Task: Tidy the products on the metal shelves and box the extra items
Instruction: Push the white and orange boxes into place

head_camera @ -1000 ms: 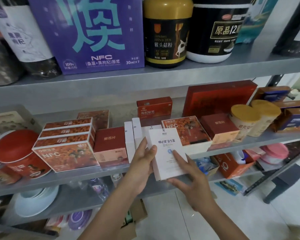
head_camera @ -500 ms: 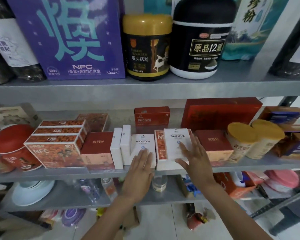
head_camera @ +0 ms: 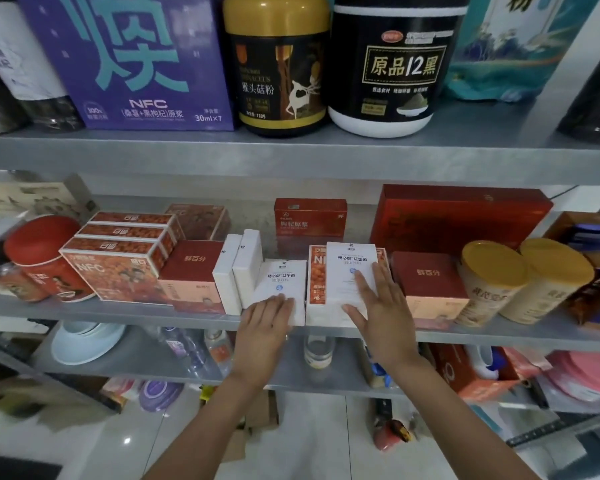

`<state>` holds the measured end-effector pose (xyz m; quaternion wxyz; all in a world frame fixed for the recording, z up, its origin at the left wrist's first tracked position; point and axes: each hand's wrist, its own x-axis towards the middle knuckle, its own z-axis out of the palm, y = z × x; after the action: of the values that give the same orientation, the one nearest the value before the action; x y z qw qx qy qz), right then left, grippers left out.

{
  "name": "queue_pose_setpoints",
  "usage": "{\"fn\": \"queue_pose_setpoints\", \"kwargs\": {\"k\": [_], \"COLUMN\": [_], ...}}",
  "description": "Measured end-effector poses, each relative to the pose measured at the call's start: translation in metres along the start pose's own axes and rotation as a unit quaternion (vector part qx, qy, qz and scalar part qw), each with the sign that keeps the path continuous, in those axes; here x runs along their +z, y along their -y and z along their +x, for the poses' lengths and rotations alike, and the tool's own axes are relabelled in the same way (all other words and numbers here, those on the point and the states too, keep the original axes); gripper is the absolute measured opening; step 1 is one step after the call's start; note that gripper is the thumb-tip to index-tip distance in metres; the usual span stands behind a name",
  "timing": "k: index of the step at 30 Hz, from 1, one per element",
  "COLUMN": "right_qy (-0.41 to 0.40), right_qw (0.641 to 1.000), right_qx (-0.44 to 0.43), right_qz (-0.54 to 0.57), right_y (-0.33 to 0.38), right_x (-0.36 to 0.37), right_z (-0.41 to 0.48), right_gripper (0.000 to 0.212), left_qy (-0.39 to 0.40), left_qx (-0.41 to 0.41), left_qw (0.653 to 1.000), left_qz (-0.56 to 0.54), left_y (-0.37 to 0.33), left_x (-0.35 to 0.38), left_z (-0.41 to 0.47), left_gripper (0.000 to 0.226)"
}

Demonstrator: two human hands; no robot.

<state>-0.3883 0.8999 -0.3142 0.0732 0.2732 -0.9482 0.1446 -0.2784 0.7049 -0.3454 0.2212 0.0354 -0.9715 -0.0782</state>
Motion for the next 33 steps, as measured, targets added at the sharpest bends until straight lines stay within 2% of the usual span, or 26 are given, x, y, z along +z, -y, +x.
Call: {"fn": "queue_pose_setpoints", "kwargs": {"k": [6, 7, 8, 9, 10, 11, 12, 13, 14, 16, 17, 18, 19, 20, 21, 23, 25, 27, 28, 30, 32, 33], "right_qy": [0.023, 0.005, -0.026, -0.065, -0.106, -0.13, -0.125, -0.096, -0.057, 0.015, 0.044, 0.061, 0.061, 0.051, 0.038, 0.019, 0.01, 0.006, -0.001, -0.014, -0.007, 0.001], "right_qw": [1.0, 1.0, 0.999, 0.996, 0.989, 0.98, 0.968, 0.949, 0.92, 0.838, 0.792, 0.752, 0.731, 0.724, 0.724, 0.727, 0.732, 0.742, 0.749, 0.767, 0.777, 0.78], "right_qx": [-0.006, -0.009, -0.014, -0.022, -0.029, -0.027, -0.014, 0.008, 0.033, 0.088, 0.11, 0.129, 0.144, 0.153, 0.16, 0.17, 0.17, 0.158, 0.152, 0.137, 0.116, 0.114], "right_qz": [-0.02, 0.002, 0.032, 0.063, 0.098, 0.146, 0.216, 0.299, 0.387, 0.539, 0.599, 0.643, 0.665, 0.671, 0.67, 0.665, 0.66, 0.651, 0.644, 0.627, 0.618, 0.616], "right_y": [0.006, 0.009, 0.015, 0.021, 0.028, 0.036, 0.044, 0.053, 0.062, 0.075, 0.078, 0.079, 0.08, 0.079, 0.079, 0.078, 0.079, 0.083, 0.085, 0.088, 0.089, 0.09], "right_x": [-0.006, -0.009, -0.013, -0.017, -0.019, -0.023, -0.028, -0.036, -0.044, -0.054, -0.054, -0.056, -0.058, -0.059, -0.061, -0.064, -0.065, -0.066, -0.067, -0.071, -0.074, -0.075], "right_z": [0.003, 0.002, 0.0, -0.002, -0.004, -0.005, -0.005, -0.005, -0.003, 0.002, 0.005, 0.007, 0.008, 0.009, 0.01, 0.01, 0.01, 0.01, 0.01, 0.013, 0.015, 0.015], "right_gripper": [0.073, 0.072, 0.069, 0.065, 0.061, 0.056, 0.051, 0.047, 0.044, 0.044, 0.046, 0.047, 0.048, 0.048, 0.048, 0.047, 0.048, 0.049, 0.049, 0.05, 0.055, 0.061], "left_qy": [-0.158, -0.182, -0.203, -0.227, -0.254, -0.265, -0.256, -0.228, -0.197, -0.16, -0.147, -0.133, -0.116, -0.097, -0.077, -0.042, -0.012, 0.04, 0.061, 0.069, 0.062, 0.07], "left_qx": [-0.021, -0.064, -0.142, -0.241, -0.332, -0.401, -0.443, -0.458, -0.455, -0.429, -0.418, -0.412, -0.413, -0.418, -0.422, -0.416, -0.382, -0.324, -0.303, -0.291, -0.301, -0.306], "left_qw": [0.987, 0.979, 0.959, 0.914, 0.841, 0.746, 0.645, 0.561, 0.495, 0.404, 0.381, 0.377, 0.39, 0.417, 0.458, 0.574, 0.695, 0.759, 0.775, 0.792, 0.778, 0.758], "left_qz": [-0.017, -0.063, -0.137, -0.233, -0.343, -0.461, -0.568, -0.651, -0.714, -0.792, -0.811, -0.819, -0.815, -0.801, -0.779, -0.704, -0.609, -0.563, -0.55, -0.532, -0.549, -0.571], "left_y": [-0.012, -0.017, -0.023, -0.029, -0.033, -0.035, -0.035, -0.034, -0.034, -0.037, -0.038, -0.04, -0.04, -0.04, -0.039, -0.035, -0.031, -0.033, -0.034, -0.035, -0.033, -0.031], "left_x": [-0.03, -0.04, -0.051, -0.061, -0.07, -0.079, -0.087, -0.091, -0.094, -0.097, -0.097, -0.097, -0.096, -0.095, -0.094, -0.094, -0.095, -0.096, -0.096, -0.096, -0.1, -0.101], "left_z": [-0.002, -0.002, -0.001, -0.001, 0.001, 0.003, 0.005, 0.005, 0.005, 0.002, 0.0, -0.001, -0.003, -0.003, -0.004, -0.007, -0.009, -0.007, -0.004, 0.001, 0.003, 0.004], "left_gripper": [0.047, 0.036, 0.026, 0.021, 0.017, 0.013, 0.011, 0.012, 0.017, 0.037, 0.044, 0.046, 0.044, 0.042, 0.039, 0.04, 0.06, 0.09, 0.103, 0.109, 0.099, 0.088]}}
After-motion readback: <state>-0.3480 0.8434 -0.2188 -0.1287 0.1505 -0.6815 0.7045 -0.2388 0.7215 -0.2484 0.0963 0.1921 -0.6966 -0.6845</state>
